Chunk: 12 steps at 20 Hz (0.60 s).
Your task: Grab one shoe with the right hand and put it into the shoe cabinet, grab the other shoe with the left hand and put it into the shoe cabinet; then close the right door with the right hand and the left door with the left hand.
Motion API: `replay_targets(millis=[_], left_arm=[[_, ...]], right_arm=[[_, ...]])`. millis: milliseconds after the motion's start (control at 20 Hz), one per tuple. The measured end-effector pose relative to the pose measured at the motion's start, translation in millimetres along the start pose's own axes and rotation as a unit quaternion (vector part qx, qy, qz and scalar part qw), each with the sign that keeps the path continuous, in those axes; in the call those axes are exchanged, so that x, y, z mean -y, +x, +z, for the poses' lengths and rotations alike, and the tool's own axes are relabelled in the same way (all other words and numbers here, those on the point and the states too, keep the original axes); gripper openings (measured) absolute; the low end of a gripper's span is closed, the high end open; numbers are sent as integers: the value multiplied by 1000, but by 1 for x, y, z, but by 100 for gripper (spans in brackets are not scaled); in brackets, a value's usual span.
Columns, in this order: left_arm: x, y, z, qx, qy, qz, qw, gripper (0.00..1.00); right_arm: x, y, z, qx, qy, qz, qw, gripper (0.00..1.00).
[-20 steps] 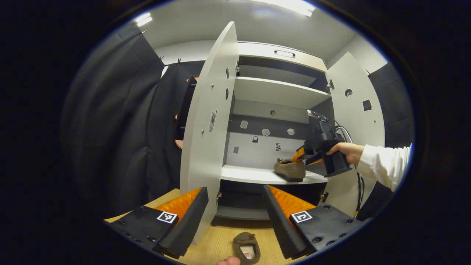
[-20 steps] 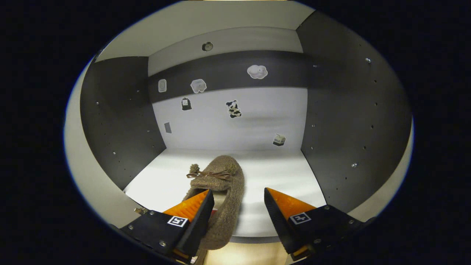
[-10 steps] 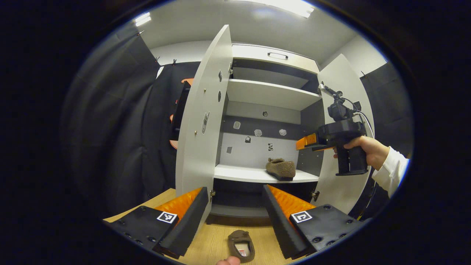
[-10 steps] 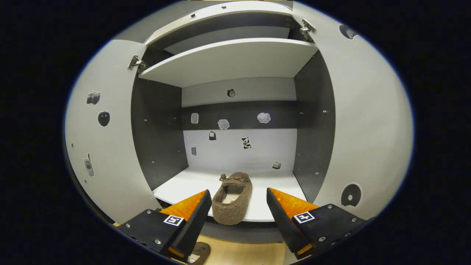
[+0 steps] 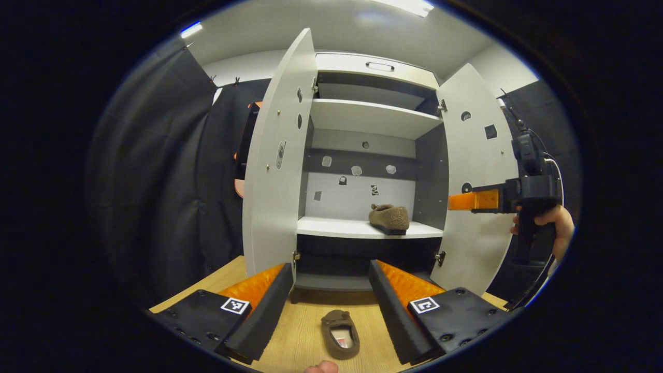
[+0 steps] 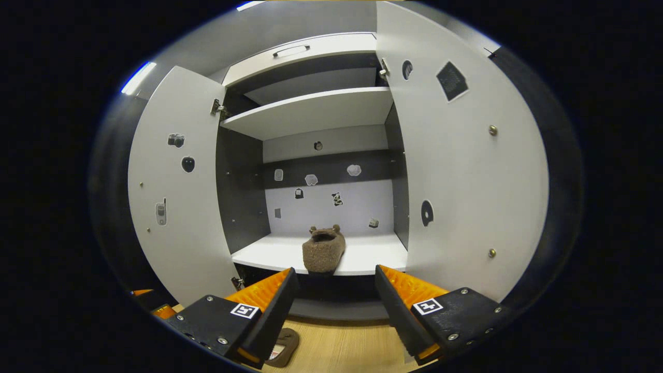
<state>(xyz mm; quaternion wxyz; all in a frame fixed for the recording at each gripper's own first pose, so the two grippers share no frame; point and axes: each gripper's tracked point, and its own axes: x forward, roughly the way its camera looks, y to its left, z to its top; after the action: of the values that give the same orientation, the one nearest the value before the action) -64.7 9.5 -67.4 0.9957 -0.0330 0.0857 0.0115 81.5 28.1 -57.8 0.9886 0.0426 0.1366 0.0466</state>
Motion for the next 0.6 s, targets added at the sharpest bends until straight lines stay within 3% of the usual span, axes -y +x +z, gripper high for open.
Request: replay_targets(millis=[200,400,550,600], left_arm=[[11,0,-16,-22,-6,-13,1000,96],[23,9,-38,-55,1,-41,998,94],[32,19,-85,-117,-23,-81,990,99],[29,24,-105,-146,-23,-85,985,95]], right_arm=[[18,-27,-31,6,-16,-24,1000,92],[18,-50,-36,32,-8,-32,999,92],[16,-63,-39,40,-10,-33,999,92],[15,-66,-39,43,-12,-31,999,92]])
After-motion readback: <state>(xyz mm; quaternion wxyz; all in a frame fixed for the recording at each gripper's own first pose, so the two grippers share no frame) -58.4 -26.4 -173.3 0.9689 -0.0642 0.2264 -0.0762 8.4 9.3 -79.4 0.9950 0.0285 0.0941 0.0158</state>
